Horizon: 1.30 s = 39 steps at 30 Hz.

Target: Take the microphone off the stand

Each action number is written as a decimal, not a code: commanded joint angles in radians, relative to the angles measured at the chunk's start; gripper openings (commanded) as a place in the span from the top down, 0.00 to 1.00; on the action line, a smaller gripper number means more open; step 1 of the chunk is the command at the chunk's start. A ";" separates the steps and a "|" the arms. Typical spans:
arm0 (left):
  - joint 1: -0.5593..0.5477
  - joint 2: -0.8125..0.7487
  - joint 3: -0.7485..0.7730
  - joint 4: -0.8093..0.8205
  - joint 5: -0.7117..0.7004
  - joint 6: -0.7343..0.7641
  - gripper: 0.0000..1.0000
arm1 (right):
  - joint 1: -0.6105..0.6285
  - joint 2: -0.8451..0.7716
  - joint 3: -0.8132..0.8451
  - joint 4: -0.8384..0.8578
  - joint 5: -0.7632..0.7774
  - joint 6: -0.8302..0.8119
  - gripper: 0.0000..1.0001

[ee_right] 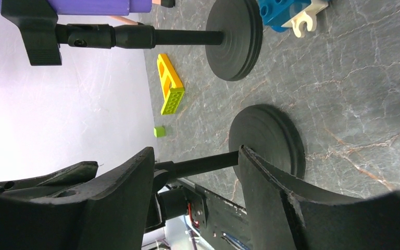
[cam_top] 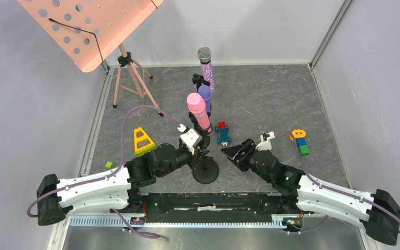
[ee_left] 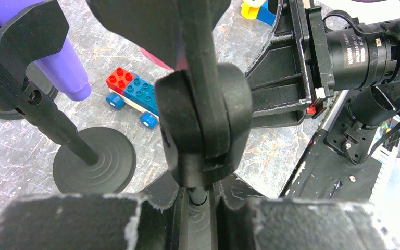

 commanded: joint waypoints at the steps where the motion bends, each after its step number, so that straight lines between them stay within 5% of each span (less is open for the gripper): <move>1: -0.007 -0.028 0.016 0.104 0.024 -0.065 0.98 | -0.001 0.021 0.040 0.044 -0.047 0.042 0.34; 12: -0.008 -0.002 0.043 0.119 0.055 -0.051 0.98 | -0.001 0.156 0.029 0.235 -0.254 0.149 0.40; 22: -0.008 -0.023 0.032 0.097 0.027 -0.039 0.98 | -0.001 0.168 -0.024 0.371 -0.255 0.204 0.47; 30: -0.007 -0.008 0.048 0.079 0.024 -0.025 0.98 | -0.001 0.226 -0.034 0.439 -0.311 0.215 0.62; 32: -0.008 -0.009 0.043 0.080 0.027 -0.031 0.98 | -0.001 0.238 -0.034 0.451 -0.326 0.212 0.73; 39: -0.008 -0.019 0.045 0.053 0.025 -0.033 0.98 | -0.001 0.234 -0.059 0.463 -0.305 0.211 0.78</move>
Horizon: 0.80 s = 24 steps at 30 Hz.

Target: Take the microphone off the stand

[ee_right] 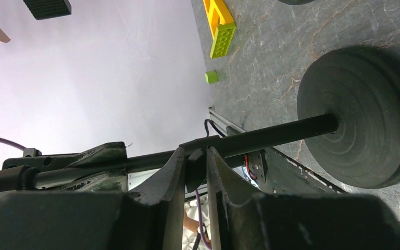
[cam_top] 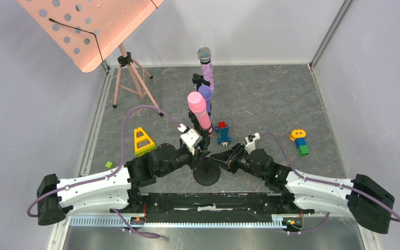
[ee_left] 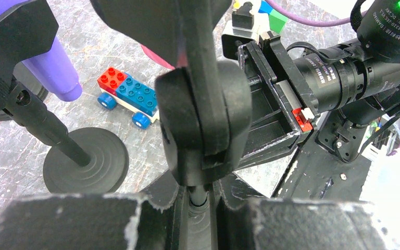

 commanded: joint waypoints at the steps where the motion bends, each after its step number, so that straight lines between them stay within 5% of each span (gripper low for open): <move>1: -0.008 -0.029 0.042 0.051 0.002 -0.018 0.98 | 0.004 -0.006 -0.021 0.069 -0.010 0.002 0.79; 7: -0.008 -0.025 0.045 0.049 0.003 -0.014 0.98 | 0.004 -0.001 -0.039 0.106 0.007 -0.060 0.94; 11: -0.007 -0.025 0.041 0.062 0.003 -0.014 0.98 | 0.004 0.018 0.018 0.088 0.018 -0.245 1.00; 24: -0.008 -0.021 0.066 0.030 -0.006 0.029 0.98 | 0.004 0.039 0.022 0.280 0.009 -0.960 0.95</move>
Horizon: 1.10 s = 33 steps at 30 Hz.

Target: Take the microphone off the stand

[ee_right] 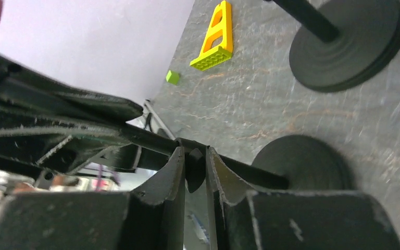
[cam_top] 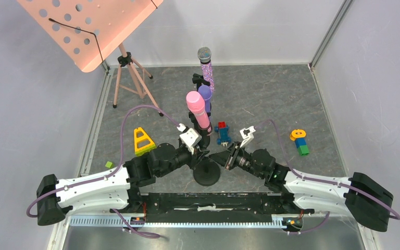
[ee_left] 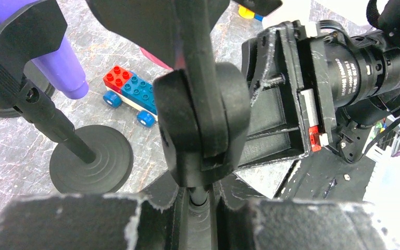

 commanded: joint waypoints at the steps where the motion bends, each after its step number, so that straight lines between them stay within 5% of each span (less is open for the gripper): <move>1: -0.006 -0.015 0.057 0.056 0.004 0.027 0.98 | 0.001 0.014 0.018 0.128 -0.004 -0.387 0.95; 4: -0.005 -0.012 0.060 0.061 0.007 0.025 0.98 | 0.001 0.016 -0.038 0.275 -0.063 -0.516 0.95; 8: -0.005 -0.008 0.060 0.061 0.010 0.028 0.98 | 0.001 0.004 -0.060 0.318 -0.128 -0.664 0.83; 11: -0.005 -0.006 0.058 0.061 0.012 0.031 0.98 | 0.001 -0.027 -0.070 0.301 -0.125 -0.755 0.63; 15: -0.005 0.002 0.061 0.052 0.012 0.040 0.98 | 0.001 -0.112 -0.079 0.227 -0.034 -0.773 0.49; 18: -0.006 0.006 0.069 0.050 0.013 0.046 0.98 | 0.001 -0.172 -0.095 0.187 -0.014 -0.737 0.47; 26: -0.005 0.008 0.071 0.051 0.018 0.045 0.98 | 0.001 -0.191 -0.035 -0.097 0.008 -0.295 0.49; 33: -0.005 0.016 0.078 0.049 0.034 0.044 0.98 | 0.002 -0.148 -0.018 -0.065 -0.033 -0.344 0.52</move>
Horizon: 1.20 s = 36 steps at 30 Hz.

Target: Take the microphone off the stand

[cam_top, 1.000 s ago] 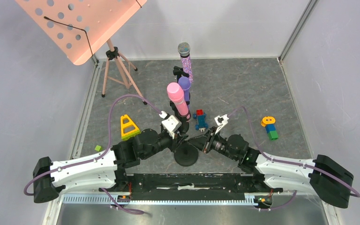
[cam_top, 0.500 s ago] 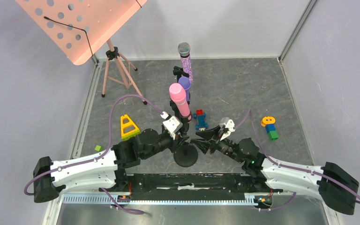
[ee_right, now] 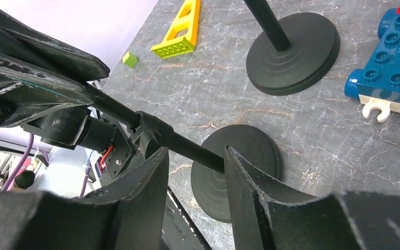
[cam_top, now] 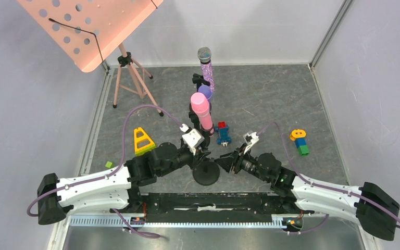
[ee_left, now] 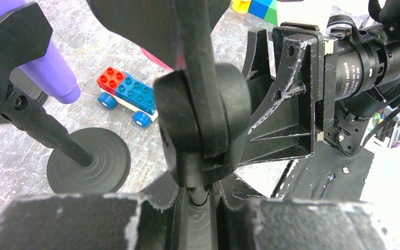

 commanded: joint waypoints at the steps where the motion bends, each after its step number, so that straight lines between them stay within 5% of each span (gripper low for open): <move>1: -0.004 -0.003 0.056 0.063 0.018 0.017 0.98 | 0.000 0.014 0.061 0.028 -0.031 0.002 0.52; 13: -0.004 -0.015 0.051 0.059 0.014 0.014 0.98 | 0.000 -0.078 0.008 0.116 -0.024 -0.039 0.52; 24: -0.003 -0.027 0.048 0.056 0.010 0.008 0.98 | 0.000 0.109 0.158 -0.031 -0.193 -0.139 0.63; 36: -0.004 -0.046 0.037 0.046 -0.002 0.009 0.98 | 0.000 0.045 0.104 0.008 -0.197 -0.233 0.63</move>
